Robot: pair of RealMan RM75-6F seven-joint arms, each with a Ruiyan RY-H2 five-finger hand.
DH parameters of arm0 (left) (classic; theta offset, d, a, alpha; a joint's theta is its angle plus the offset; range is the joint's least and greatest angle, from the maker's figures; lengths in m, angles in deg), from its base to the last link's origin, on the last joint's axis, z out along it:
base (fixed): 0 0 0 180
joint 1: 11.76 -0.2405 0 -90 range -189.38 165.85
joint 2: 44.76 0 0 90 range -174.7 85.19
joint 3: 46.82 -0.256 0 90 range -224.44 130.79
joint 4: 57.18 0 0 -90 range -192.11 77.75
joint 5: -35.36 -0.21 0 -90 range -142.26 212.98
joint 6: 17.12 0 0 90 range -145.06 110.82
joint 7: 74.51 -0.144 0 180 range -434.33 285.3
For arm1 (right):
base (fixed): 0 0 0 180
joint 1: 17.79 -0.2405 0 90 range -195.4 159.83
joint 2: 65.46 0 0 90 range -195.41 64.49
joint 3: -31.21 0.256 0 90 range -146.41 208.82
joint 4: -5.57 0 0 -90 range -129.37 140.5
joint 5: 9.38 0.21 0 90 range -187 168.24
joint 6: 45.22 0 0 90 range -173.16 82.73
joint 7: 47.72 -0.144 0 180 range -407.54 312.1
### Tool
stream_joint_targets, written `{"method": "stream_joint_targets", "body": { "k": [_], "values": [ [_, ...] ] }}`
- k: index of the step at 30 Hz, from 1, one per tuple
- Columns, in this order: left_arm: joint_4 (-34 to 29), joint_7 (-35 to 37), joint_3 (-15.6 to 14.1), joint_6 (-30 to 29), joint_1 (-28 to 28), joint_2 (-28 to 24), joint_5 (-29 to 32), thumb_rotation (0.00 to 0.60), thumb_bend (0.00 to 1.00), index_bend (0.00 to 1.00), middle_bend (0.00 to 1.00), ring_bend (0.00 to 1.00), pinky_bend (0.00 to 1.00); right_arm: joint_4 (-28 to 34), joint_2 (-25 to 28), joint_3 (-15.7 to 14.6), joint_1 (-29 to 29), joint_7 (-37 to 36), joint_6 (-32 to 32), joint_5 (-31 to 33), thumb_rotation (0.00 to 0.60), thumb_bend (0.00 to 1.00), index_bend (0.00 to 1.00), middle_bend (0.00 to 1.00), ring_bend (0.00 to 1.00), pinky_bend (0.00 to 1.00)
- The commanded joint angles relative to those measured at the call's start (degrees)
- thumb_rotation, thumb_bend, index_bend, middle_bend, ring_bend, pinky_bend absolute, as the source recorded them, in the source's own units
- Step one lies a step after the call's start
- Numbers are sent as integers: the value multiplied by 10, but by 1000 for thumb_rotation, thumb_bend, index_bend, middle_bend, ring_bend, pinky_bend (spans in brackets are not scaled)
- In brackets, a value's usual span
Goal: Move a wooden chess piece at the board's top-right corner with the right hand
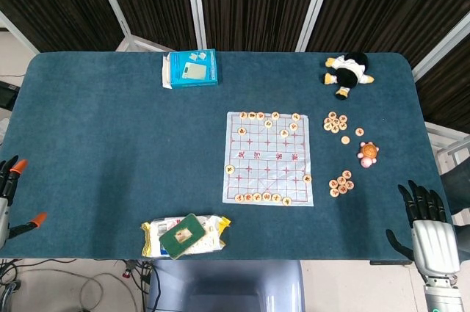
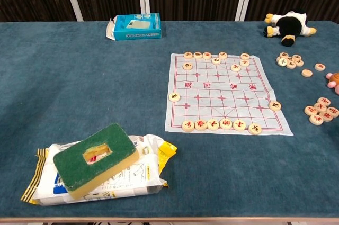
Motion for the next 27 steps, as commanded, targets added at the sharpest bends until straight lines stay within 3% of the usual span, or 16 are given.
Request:
{"method": "stream_joint_targets", "body": {
  "k": [1, 5, 8, 13, 17, 27],
  "values": [
    [0, -1, 0, -3, -1, 0, -2, 600, 48, 6, 0, 0, 51, 17, 18, 3, -17, -4, 27, 3, 600, 346, 33, 0, 0, 23],
    [-2, -1, -1, 0, -1, -1, 0, 600, 48, 6, 0, 0, 51, 70, 77, 20, -66, 1, 116, 35, 600, 346, 36, 0, 0, 23],
    [-3, -4, 0, 0, -1, 0, 1, 600, 48, 6, 0, 0, 51, 117, 128, 54, -117, 18, 192, 94, 600, 346, 38, 0, 0, 23],
    [-3, -10, -2, 3, 0, 3, 0, 600, 48, 6, 0, 0, 51, 139, 151, 108, -193, 85, 270, 209, 600, 346, 70, 0, 0, 23],
    [-3, -13, -3, 4, 1, 4, -2, 600, 48, 6, 0, 0, 51, 126, 132, 133, -247, 143, 301, 289, 600, 345, 118, 0, 0, 23],
    [-1, -21, -1, 9, 4, 8, 3, 600, 47, 6, 0, 0, 51, 49, 9, 163, -365, 246, 298, 450, 600, 345, 185, 0, 0, 23]
  ]
}}
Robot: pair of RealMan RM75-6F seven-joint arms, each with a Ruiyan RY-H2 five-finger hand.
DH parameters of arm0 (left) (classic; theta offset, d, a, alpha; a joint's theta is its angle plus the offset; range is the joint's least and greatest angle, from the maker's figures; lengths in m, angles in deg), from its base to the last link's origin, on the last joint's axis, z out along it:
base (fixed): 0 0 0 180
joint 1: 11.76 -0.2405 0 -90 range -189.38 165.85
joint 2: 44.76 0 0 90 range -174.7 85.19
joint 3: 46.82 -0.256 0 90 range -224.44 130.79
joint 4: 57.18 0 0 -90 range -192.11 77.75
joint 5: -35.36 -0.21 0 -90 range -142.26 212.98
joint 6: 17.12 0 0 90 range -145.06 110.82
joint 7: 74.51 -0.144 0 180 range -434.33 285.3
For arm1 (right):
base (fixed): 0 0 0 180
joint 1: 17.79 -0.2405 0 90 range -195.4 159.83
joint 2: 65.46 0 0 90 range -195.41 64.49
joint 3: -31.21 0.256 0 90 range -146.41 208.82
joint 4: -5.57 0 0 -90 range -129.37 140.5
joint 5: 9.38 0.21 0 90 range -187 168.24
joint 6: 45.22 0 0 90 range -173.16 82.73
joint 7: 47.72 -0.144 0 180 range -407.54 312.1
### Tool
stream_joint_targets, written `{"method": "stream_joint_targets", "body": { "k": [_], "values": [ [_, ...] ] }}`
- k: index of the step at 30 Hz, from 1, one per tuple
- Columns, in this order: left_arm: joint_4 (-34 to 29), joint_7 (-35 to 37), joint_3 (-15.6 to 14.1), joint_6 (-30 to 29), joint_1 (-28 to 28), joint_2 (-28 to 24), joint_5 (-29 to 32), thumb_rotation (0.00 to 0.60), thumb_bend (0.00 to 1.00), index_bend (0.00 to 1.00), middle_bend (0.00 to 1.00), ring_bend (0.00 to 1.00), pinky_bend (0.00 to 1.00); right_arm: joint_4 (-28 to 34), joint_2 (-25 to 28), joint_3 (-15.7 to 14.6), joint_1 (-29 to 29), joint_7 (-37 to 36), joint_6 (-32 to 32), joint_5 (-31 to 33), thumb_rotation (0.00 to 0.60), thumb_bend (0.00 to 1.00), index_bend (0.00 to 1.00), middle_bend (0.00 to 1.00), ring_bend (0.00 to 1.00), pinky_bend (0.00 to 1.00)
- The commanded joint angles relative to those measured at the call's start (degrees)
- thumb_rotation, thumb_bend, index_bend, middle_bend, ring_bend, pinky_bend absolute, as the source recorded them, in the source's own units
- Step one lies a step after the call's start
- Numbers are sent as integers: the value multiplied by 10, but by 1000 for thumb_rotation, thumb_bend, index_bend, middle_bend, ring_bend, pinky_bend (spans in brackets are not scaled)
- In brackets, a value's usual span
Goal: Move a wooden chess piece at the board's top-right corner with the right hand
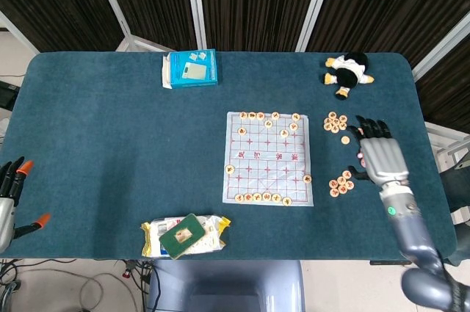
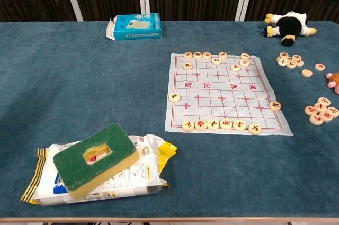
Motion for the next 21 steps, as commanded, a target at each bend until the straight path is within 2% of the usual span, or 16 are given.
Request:
{"method": "stream_joint_targets", "body": {
  "k": [1, 15, 21],
  "values": [
    [0, -1, 1, 1, 0, 1, 1, 600, 48, 6, 0, 0, 51, -44, -59, 13, -50, 52, -3, 61, 600, 345, 189, 0, 0, 23],
    [2, -3, 4, 3, 1, 2, 10, 600, 48, 6, 0, 0, 51, -199, -210, 37, -174, 143, -21, 198, 600, 345, 226, 0, 0, 23],
    [6, -6, 7, 4, 2, 3, 15, 600, 48, 6, 0, 0, 51, -274, -253, 29, -206, 152, 14, 223, 600, 345, 241, 0, 0, 23]
  ]
}}
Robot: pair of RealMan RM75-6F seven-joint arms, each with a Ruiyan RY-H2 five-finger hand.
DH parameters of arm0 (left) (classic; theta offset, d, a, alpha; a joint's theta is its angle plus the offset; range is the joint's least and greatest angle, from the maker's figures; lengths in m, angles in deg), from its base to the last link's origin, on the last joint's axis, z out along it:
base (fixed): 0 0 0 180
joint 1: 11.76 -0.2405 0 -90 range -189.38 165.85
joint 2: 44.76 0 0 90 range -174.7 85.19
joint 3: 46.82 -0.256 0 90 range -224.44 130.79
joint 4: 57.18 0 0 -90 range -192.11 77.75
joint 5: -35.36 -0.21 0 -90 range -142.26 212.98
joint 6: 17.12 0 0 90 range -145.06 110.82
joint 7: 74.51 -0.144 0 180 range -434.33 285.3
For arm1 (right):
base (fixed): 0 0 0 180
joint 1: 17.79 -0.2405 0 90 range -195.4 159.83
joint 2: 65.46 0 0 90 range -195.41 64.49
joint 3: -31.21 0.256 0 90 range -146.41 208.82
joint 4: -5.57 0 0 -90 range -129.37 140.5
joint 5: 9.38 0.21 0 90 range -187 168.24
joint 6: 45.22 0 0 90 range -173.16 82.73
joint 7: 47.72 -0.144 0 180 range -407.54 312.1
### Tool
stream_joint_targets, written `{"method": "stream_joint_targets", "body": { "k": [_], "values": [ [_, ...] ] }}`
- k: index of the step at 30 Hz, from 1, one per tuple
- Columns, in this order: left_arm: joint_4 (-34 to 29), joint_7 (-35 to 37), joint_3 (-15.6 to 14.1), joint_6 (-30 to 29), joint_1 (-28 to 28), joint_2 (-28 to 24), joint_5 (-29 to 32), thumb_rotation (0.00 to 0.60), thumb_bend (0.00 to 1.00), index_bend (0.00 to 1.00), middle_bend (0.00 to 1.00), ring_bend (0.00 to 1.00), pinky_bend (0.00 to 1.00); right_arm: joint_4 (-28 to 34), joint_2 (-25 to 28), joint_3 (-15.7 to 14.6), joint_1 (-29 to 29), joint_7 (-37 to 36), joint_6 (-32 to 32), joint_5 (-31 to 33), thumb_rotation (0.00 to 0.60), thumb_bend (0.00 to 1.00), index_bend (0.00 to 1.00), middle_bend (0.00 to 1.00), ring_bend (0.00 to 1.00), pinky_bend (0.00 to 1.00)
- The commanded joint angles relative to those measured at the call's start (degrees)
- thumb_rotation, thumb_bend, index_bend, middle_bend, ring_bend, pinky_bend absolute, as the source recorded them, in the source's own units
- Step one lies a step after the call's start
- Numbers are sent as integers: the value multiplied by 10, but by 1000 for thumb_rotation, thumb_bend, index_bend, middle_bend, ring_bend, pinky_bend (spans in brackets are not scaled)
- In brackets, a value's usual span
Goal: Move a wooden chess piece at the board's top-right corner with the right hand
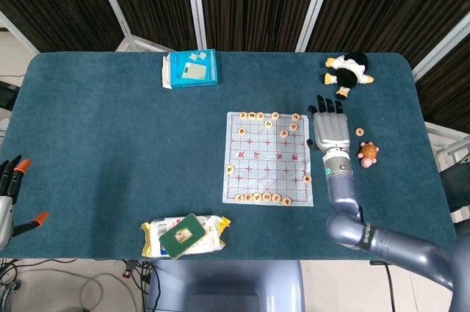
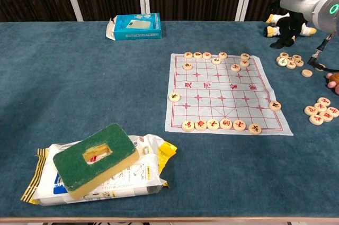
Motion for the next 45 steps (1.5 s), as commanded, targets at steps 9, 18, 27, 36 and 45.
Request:
{"method": "stream_joint_targets", "body": {
  "k": [9, 18, 27, 36, 45],
  "values": [
    [4, -5, 4, -5, -1, 3, 3, 600, 48, 6, 0, 0, 51, -165, -85, -22, -43, -12, 69, -7, 600, 346, 259, 0, 0, 23],
    [6, -16, 9, -7, -1, 6, 12, 600, 48, 6, 0, 0, 51, -273, -135, -27, -62, -28, 109, -26, 600, 346, 288, 0, 0, 23],
    [11, -40, 13, -2, 4, 19, 20, 600, 48, 6, 0, 0, 51, -363, -172, -15, -77, -56, 162, -30, 600, 345, 300, 0, 0, 23],
    [12, -57, 14, -2, 5, 27, 24, 600, 48, 6, 0, 0, 51, -452, -213, -8, -91, -91, 206, -56, 600, 345, 350, 0, 0, 23],
    [14, -67, 14, 2, 8, 32, 26, 600, 48, 6, 0, 0, 51, -503, -237, -2, -95, -111, 232, -79, 600, 345, 387, 0, 0, 23]
  ]
}}
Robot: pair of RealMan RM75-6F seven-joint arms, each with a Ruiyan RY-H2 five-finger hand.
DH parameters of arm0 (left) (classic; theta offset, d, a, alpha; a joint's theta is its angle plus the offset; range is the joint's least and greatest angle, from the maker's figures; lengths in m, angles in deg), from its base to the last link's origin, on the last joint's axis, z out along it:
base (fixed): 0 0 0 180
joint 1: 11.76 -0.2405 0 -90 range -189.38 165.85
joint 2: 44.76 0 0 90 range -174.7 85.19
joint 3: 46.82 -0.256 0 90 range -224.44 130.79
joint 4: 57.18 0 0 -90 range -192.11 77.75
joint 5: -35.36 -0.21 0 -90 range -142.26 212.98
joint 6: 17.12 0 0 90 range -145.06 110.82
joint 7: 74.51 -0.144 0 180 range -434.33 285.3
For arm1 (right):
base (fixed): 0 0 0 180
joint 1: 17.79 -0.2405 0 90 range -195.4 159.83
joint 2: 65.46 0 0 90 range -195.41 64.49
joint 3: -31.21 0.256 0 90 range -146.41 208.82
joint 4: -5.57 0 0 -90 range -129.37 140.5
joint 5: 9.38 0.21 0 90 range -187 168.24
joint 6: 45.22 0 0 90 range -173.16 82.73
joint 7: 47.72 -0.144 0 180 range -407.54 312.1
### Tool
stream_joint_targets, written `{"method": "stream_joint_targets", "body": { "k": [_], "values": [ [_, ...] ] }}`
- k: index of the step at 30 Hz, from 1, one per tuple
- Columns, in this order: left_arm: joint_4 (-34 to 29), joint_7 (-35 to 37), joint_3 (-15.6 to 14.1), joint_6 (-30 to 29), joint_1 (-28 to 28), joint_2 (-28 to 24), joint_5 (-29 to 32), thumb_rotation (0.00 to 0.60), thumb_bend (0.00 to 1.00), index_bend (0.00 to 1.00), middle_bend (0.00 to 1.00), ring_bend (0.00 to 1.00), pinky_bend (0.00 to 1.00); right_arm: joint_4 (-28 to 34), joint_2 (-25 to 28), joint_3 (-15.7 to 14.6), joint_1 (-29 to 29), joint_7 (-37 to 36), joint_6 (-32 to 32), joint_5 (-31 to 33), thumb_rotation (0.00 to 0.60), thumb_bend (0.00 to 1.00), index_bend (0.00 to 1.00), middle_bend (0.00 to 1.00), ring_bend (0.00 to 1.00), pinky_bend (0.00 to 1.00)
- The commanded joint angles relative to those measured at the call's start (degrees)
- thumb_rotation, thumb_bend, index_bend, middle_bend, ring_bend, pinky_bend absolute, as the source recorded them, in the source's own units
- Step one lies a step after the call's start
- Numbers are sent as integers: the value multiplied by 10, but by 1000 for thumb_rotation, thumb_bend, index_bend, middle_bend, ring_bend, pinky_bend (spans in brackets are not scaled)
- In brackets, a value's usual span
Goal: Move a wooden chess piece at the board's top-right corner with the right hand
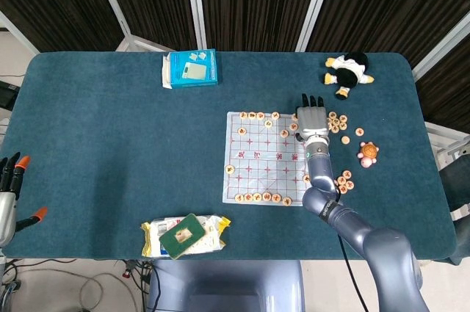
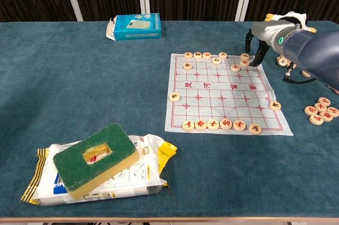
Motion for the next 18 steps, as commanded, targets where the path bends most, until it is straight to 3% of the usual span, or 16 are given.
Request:
{"method": "stream_joint_targets", "body": {
  "k": [1, 18],
  "values": [
    [0, -1, 0, 0, 0, 1, 0, 600, 48, 6, 0, 0, 51, -14, -7, 5, -1, -9, 9, -7, 600, 345, 389, 0, 0, 23],
    [1, -6, 2, 0, 2, 3, 3, 600, 48, 6, 0, 0, 51, -63, -34, 25, -8, -22, 34, -27, 600, 345, 418, 0, 0, 23]
  ]
}}
